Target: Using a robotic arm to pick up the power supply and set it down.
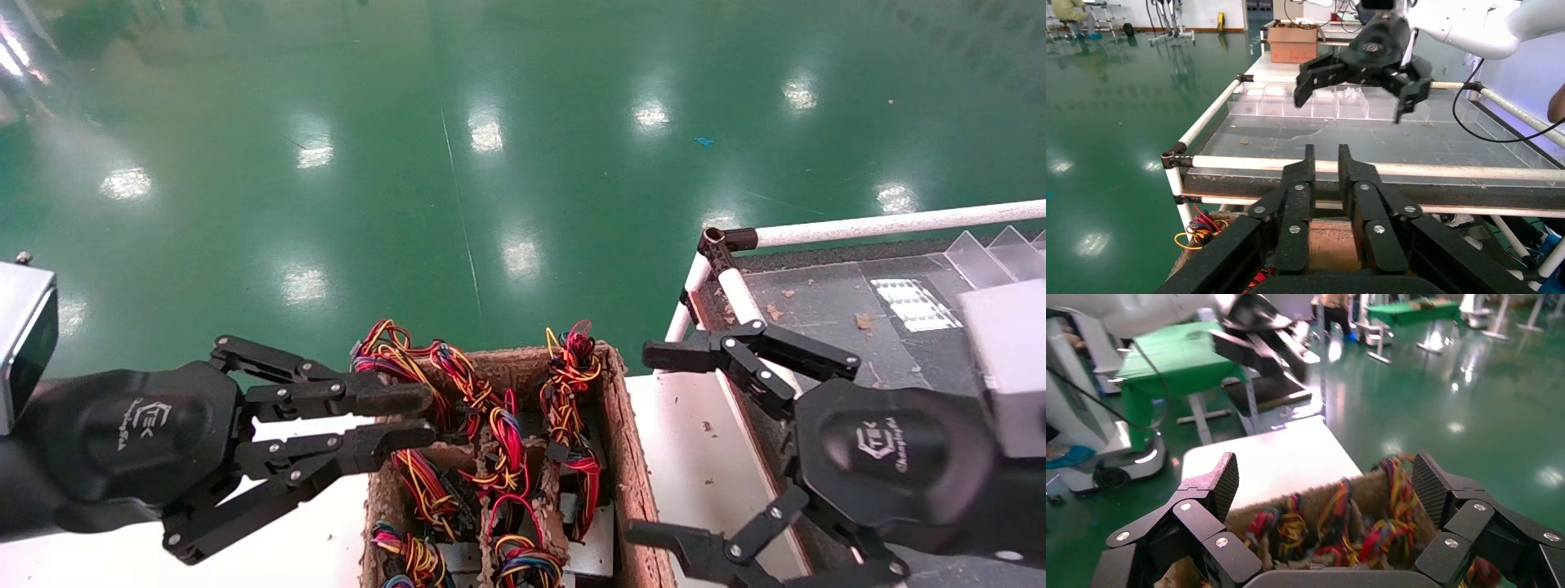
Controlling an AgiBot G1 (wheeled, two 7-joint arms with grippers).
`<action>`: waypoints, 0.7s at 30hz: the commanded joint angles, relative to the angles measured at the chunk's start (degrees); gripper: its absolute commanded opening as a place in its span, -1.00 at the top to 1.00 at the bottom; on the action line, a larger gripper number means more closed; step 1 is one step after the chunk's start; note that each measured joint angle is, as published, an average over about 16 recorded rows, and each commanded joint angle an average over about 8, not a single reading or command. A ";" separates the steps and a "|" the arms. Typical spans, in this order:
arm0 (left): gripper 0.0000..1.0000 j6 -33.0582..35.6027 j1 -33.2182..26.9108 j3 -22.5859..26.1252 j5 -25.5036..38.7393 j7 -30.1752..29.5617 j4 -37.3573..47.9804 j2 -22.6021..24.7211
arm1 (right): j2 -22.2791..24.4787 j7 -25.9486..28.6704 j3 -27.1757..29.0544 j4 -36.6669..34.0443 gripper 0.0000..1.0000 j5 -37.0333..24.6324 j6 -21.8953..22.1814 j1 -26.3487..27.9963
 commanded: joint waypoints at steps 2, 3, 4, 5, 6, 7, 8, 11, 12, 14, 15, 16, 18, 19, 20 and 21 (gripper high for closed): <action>1.00 0.00 0.00 0.00 0.00 0.00 0.00 0.00 | -0.05 0.23 -0.56 -0.72 -1.00 -1.39 0.67 0.12; 1.00 0.00 0.00 0.00 0.00 0.00 0.01 0.00 | -0.11 0.51 -0.98 -0.88 -1.00 -2.37 1.01 0.36; 0.95 0.00 -0.01 0.01 0.00 0.00 0.01 0.00 | -0.18 0.88 -1.51 -0.99 -1.00 -3.58 1.39 0.67; 0.82 0.00 -0.01 0.01 0.00 0.00 0.01 0.00 | -0.29 1.32 -2.12 -1.06 -1.00 -4.97 1.82 1.05; 0.57 0.00 -0.01 0.01 0.00 0.00 0.01 0.00 | -0.45 1.81 -2.78 -1.06 -1.00 -6.43 2.25 1.48; 0.32 0.00 -0.01 0.01 0.00 0.01 0.01 0.00 | -0.66 2.40 -3.50 -1.04 -1.00 -8.02 2.71 1.96; 0.07 0.00 -0.01 0.01 0.00 0.01 0.01 0.00 | -0.91 3.04 -4.27 -1.03 -1.00 -9.66 3.17 2.47; -0.68 0.00 -0.01 0.01 -0.01 0.01 0.01 0.00 | -2.01 5.04 -6.65 -1.12 -0.86 -14.38 4.20 4.02; -0.88 0.00 -0.01 0.01 -0.01 0.01 0.01 0.00 | -2.47 5.61 -7.38 -1.26 -0.61 -15.80 4.49 4.52; -1.00 0.00 -0.01 0.02 -0.01 0.01 0.01 0.00 | -3.47 6.55 -8.73 -1.75 -0.11 -18.31 4.90 5.42; -1.00 0.00 -0.01 0.02 -0.01 0.01 0.01 0.00 | -3.96 6.88 -9.31 -2.06 0.14 -19.31 5.00 5.80; -1.00 0.00 -0.01 0.02 -0.01 0.01 0.01 0.00 | -4.46 7.13 -9.86 -2.40 0.39 -20.28 5.08 6.16; -1.00 0.00 -0.01 0.02 -0.01 0.01 0.01 0.00 | -5.44 7.39 -10.83 -3.11 0.89 -22.07 5.28 6.82; -1.00 0.00 -0.01 0.02 -0.01 0.01 0.01 0.00 | -5.92 7.43 -11.26 -3.45 1.00 -22.85 5.38 7.12; -1.00 0.00 -0.01 0.02 -0.01 0.01 0.01 0.00 | -6.39 7.42 -11.66 -3.78 1.00 -23.61 5.48 7.40; -1.00 0.00 -0.01 0.02 -0.01 0.01 0.01 0.00 | -6.86 7.37 -12.03 -4.10 1.00 -24.29 5.58 7.66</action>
